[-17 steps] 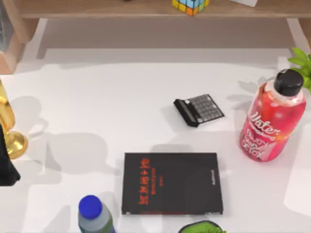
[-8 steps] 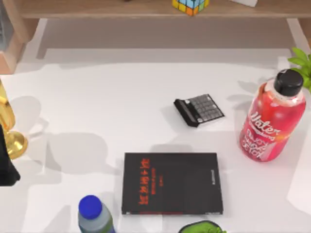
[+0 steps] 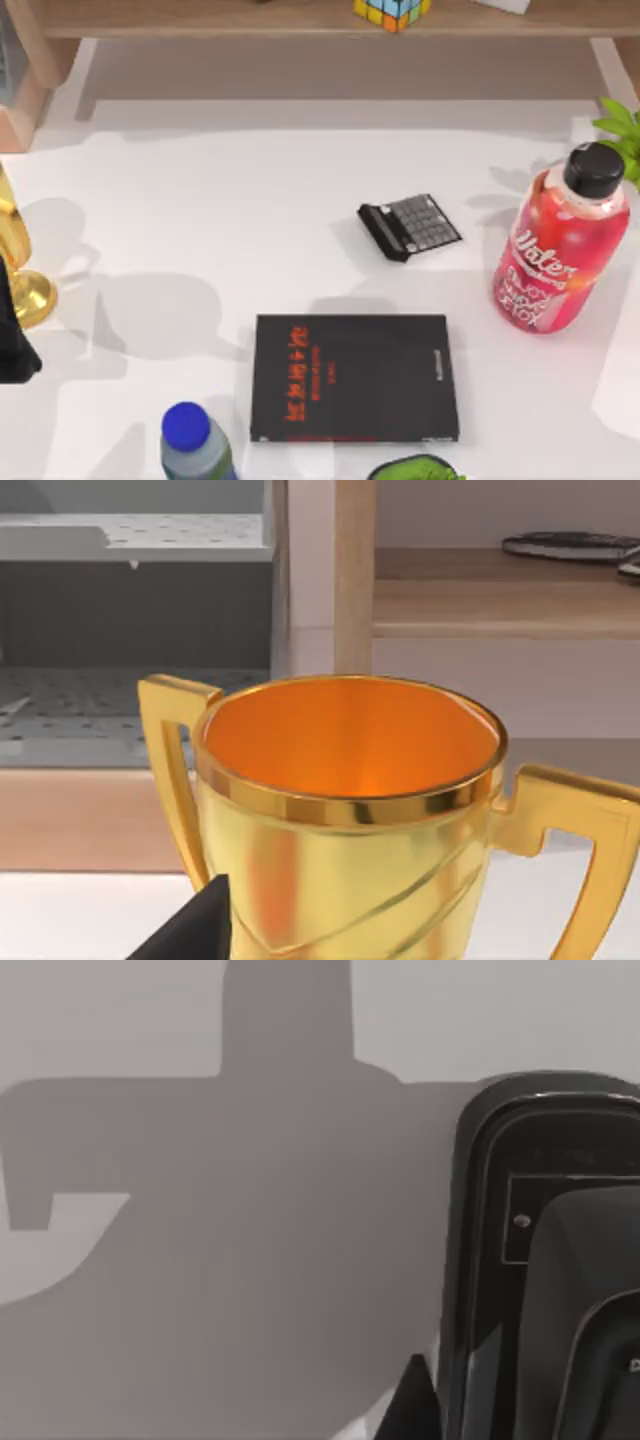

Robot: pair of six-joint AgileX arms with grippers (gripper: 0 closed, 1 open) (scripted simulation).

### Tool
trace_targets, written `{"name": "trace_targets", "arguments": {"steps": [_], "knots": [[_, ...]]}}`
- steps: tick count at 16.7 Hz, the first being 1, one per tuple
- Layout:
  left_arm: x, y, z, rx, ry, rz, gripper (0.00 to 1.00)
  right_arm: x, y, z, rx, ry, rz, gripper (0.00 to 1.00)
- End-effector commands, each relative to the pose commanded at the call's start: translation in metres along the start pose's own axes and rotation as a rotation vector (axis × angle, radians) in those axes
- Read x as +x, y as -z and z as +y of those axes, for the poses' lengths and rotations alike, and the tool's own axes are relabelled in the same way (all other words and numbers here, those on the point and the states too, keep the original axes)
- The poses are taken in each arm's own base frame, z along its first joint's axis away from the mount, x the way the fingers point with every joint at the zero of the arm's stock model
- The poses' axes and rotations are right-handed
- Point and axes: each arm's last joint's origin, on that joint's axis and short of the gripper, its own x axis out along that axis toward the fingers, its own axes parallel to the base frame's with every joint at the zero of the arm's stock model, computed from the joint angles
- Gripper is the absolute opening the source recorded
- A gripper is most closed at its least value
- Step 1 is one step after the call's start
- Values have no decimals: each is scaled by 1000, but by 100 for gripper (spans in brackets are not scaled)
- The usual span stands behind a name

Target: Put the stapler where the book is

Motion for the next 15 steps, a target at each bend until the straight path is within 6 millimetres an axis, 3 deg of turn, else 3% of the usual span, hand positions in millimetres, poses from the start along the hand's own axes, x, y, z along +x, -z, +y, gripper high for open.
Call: {"name": "trace_targets", "arguments": {"steps": [3,4,13,15], "knots": [[0,0,0,0,0,0,100,0,0,0,0,0,0,2],[0,0,0,0,0,0,100,0,0,0,0,0,0,0],[0,0,0,0,0,0,100,0,0,-1,3,0,0,0],[0,0,0,0,0,0,100,-13,1,0,19,16,-8,0]]}}
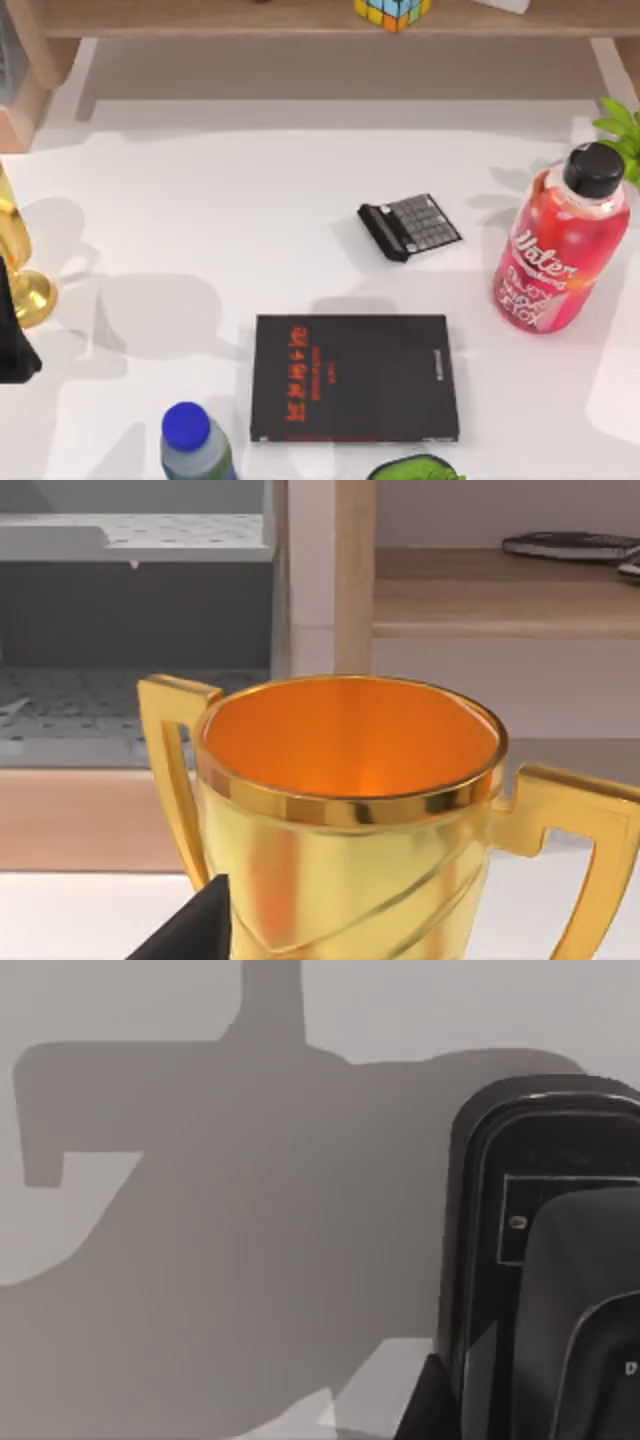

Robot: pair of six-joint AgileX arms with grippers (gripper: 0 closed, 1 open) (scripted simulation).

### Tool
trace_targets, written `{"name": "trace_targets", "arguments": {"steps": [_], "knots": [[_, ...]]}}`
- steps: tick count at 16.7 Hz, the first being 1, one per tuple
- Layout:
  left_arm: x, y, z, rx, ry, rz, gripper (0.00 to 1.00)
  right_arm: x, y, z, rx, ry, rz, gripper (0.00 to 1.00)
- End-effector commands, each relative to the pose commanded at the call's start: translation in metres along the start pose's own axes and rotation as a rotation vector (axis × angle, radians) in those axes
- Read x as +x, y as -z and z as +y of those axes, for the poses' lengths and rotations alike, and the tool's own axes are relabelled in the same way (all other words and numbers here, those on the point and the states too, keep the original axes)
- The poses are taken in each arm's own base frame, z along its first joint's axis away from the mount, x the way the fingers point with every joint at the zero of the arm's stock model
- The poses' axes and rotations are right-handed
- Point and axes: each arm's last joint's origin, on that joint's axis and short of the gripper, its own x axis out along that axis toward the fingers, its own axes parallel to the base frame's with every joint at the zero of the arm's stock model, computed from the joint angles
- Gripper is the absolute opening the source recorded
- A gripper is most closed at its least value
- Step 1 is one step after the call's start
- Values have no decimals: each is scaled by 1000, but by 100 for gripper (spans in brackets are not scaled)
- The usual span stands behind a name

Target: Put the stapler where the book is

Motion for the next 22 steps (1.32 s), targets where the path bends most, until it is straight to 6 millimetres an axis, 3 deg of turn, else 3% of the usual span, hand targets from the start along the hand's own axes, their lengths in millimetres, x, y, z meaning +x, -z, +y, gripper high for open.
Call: {"name": "trace_targets", "arguments": {"steps": [3,6,10,14,18,22], "knots": [[0,0,0,0,0,0,100,-40,5,5,75,50,-18,0],[0,0,0,0,0,0,100,-96,5,29,177,112,-76,0],[0,0,0,0,0,0,100,-168,10,86,335,157,-183,0],[0,0,0,0,0,0,100,-222,18,163,465,129,-301,0],[0,0,0,0,0,0,100,-239,25,254,500,33,-349,0],[0,0,0,0,0,0,100,-219,33,353,419,-66,-302,0]]}}
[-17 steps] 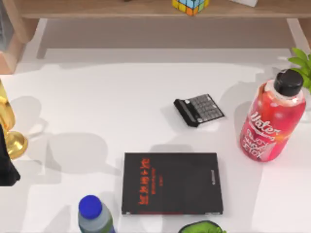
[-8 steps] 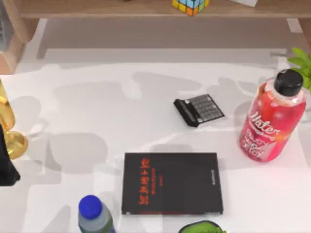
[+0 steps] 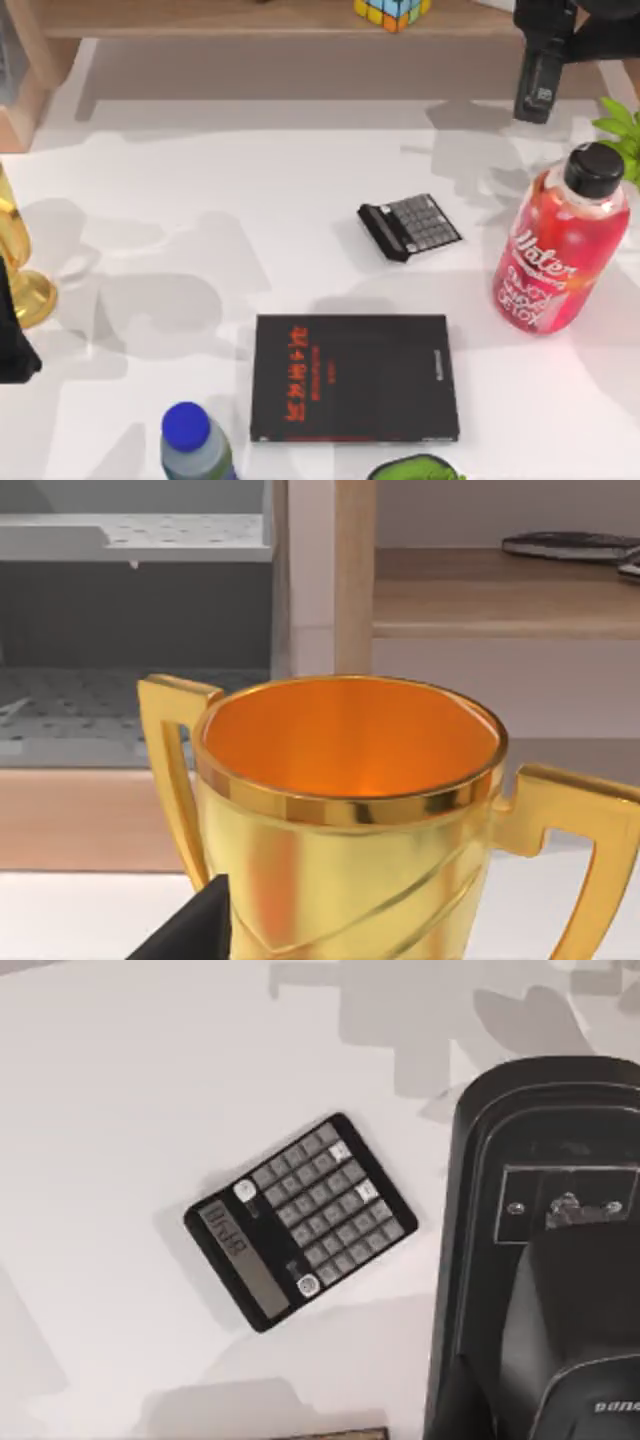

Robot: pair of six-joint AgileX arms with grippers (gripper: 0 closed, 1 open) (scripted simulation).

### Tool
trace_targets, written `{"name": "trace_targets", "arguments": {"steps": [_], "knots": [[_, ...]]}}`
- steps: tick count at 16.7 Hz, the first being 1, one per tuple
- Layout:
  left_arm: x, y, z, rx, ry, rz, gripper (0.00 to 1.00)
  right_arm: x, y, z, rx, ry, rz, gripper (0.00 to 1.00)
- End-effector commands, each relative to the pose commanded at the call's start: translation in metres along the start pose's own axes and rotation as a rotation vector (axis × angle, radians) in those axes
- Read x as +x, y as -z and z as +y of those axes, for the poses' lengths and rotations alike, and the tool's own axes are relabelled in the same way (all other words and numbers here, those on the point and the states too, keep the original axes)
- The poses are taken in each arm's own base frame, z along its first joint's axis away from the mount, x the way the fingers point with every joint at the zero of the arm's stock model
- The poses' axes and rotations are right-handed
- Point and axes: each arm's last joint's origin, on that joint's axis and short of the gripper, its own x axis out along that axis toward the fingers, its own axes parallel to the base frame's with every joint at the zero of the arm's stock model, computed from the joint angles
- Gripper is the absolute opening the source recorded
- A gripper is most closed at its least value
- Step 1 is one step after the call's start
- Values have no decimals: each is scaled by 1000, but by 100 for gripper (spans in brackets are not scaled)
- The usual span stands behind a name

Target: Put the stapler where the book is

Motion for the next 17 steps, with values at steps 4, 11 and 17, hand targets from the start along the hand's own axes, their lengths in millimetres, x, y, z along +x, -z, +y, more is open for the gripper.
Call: {"name": "trace_targets", "arguments": {"steps": [4,11,17], "knots": [[0,0,0,0,0,0,100,42,68,67,-117,-18,130,0],[0,0,0,0,0,0,100,116,167,109,-211,83,281,0],[0,0,0,0,0,0,100,132,183,108,-195,115,296,0]]}}
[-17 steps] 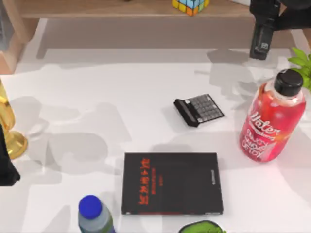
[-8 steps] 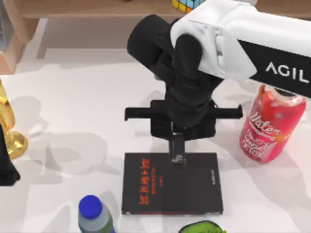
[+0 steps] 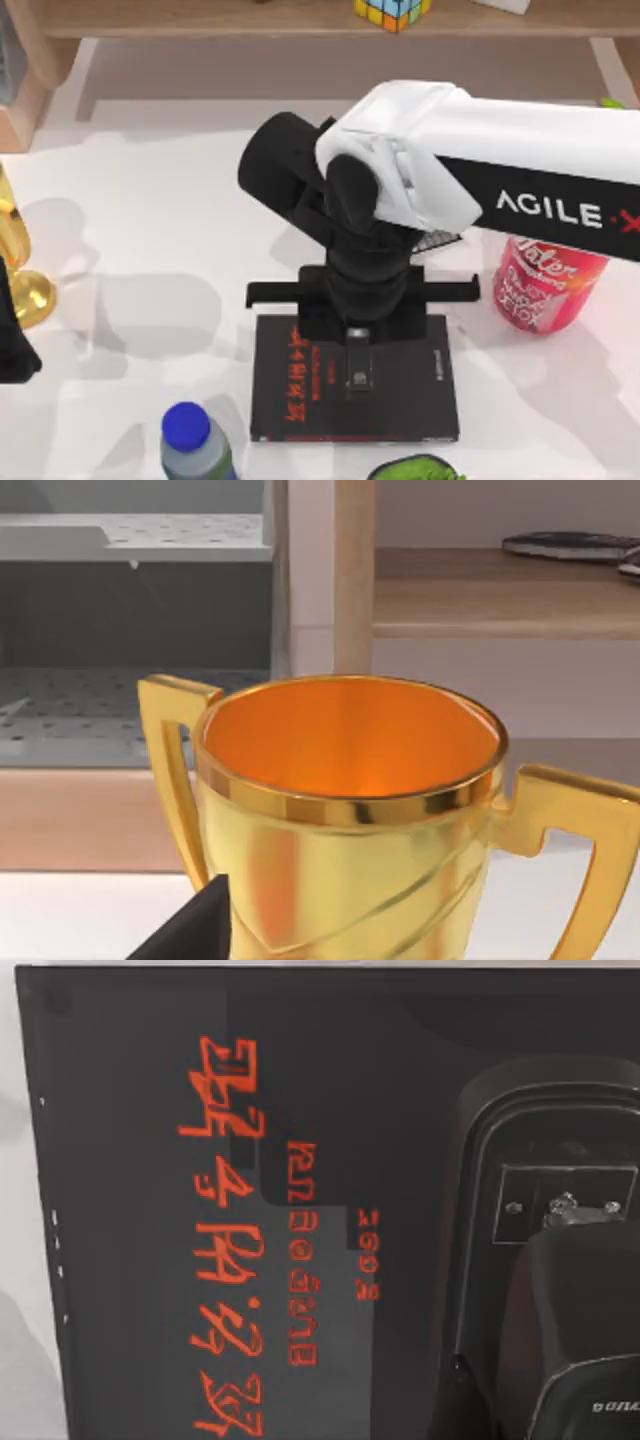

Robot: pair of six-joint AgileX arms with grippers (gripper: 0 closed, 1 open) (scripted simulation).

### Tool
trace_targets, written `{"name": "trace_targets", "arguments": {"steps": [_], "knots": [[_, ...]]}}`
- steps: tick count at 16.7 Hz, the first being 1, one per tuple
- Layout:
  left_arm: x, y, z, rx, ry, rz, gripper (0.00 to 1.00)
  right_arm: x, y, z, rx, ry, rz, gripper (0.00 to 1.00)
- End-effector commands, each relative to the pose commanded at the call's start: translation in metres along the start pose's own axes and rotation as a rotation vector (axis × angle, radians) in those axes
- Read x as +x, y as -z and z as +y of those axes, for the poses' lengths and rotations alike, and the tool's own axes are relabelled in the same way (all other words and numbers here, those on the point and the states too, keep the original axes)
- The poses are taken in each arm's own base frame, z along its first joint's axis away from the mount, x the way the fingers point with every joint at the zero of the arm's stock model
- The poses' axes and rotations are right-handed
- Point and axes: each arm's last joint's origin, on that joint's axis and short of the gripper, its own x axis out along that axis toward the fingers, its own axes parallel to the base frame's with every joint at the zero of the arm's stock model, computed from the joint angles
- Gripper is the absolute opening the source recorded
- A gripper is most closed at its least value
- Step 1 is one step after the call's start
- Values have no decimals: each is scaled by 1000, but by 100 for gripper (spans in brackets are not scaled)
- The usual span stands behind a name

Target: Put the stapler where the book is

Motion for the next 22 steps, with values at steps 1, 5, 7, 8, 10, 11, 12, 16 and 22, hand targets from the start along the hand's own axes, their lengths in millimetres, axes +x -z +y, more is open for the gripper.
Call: {"name": "trace_targets", "arguments": {"steps": [1,5,7,8,10,11,12,16,22], "knots": [[0,0,0,0,0,0,100,0,0,0,0,0,0,0],[0,0,0,0,0,0,100,3,-1,-1,5,-3,-1,0],[0,0,0,0,0,0,100,14,-1,-1,3,-2,-1,0],[0,0,0,0,0,0,100,20,0,0,2,-1,-1,0],[0,0,0,0,0,0,100,29,1,0,0,0,0,0],[0,0,0,0,0,0,100,30,1,0,0,0,0,0],[0,0,0,0,0,0,100,30,1,0,0,0,0,0],[0,0,0,0,0,0,100,30,1,0,0,0,0,15],[0,0,0,0,0,0,100,30,1,0,0,0,0,60]]}}
